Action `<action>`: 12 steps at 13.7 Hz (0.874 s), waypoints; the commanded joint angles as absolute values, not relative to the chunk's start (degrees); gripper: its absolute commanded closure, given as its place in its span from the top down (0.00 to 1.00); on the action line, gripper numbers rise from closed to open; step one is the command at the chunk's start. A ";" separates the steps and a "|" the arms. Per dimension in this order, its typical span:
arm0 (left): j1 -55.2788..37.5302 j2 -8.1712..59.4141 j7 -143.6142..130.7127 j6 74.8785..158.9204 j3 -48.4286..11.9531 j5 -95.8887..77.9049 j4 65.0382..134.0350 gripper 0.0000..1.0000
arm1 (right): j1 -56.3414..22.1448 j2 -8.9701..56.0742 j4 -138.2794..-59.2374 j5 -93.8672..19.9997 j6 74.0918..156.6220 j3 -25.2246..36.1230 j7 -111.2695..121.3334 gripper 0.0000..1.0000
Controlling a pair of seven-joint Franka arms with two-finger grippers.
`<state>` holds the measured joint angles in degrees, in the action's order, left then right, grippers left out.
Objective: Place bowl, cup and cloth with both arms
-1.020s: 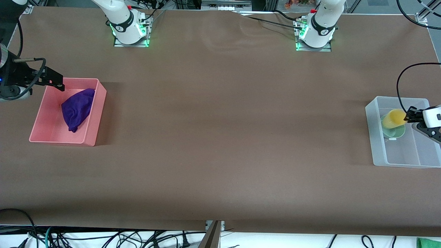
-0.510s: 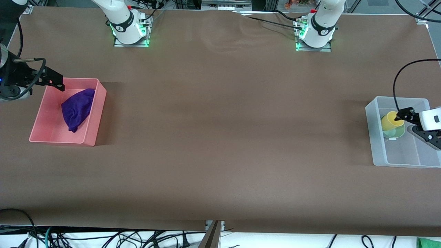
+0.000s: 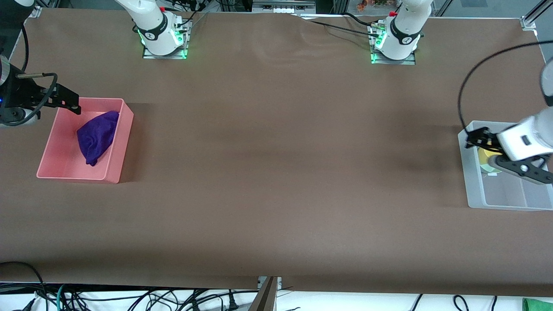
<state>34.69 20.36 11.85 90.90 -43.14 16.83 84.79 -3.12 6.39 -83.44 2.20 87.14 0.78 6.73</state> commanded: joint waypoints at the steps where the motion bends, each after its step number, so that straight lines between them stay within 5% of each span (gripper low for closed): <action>1: 27.98 19.25 6.51 87.10 -40.80 15.65 81.74 1.00 | -2.99 6.77 -82.27 2.99 86.57 0.53 5.98 1.00; 6: 3.99 9.69 6.15 91.47 -7.00 -3.50 87.69 1.00 | -2.73 6.77 -82.27 2.99 86.57 0.62 5.98 1.00; 9: -0.96 -0.06 3.97 103.59 -2.64 -3.25 102.62 1.00 | -2.90 6.77 -82.27 2.99 86.57 0.62 5.98 1.00; 12: -2.02 -2.90 -0.44 104.77 -2.64 -1.59 106.17 1.00 | -2.90 6.77 -82.27 2.99 86.57 0.62 5.89 1.00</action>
